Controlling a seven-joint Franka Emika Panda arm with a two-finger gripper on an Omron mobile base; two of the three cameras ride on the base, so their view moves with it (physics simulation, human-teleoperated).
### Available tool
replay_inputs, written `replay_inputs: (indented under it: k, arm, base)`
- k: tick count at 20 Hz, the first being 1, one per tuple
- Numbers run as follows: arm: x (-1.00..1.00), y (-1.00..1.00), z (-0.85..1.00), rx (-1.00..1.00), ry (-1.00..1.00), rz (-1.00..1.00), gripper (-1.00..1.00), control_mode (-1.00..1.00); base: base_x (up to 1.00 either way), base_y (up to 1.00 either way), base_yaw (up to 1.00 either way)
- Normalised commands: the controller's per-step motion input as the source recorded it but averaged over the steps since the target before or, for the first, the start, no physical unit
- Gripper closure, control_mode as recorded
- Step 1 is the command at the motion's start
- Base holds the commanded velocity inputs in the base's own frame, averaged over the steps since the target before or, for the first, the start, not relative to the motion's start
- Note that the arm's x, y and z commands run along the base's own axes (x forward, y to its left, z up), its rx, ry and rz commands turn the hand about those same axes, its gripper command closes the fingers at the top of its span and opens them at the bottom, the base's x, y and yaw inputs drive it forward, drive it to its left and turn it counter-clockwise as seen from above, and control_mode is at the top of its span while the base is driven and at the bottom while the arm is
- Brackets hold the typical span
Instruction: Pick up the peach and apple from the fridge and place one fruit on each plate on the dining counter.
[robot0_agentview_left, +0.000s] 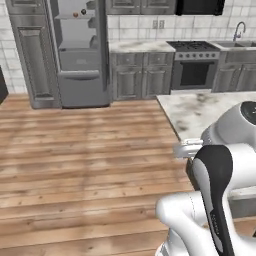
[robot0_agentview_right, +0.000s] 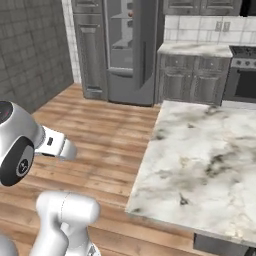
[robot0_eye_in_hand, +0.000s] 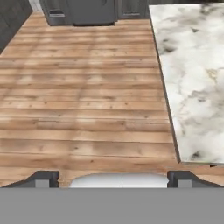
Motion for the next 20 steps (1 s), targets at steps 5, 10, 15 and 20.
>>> replay_inputs:
  k: [5, 10, 15, 20]
  arm:
    - [0.0, 0.0, 0.0, 0.0, 0.0, 0.0, -1.0, 1.0]
    - [0.0, 0.0, 0.0, 0.0, 0.0, 0.0, -1.0, 1.0]
    - [0.0, 0.0, 0.0, 0.0, 0.0, 0.0, -1.0, 1.0]
    - [0.0, 0.0, 0.0, 0.0, 0.0, 0.0, -1.0, 1.0]
  base:
    - [0.83, 1.0, -0.17]
    - [0.81, 1.0, -0.17]
    - [0.83, 1.0, -0.14]
    - [0.97, 0.82, -0.04]
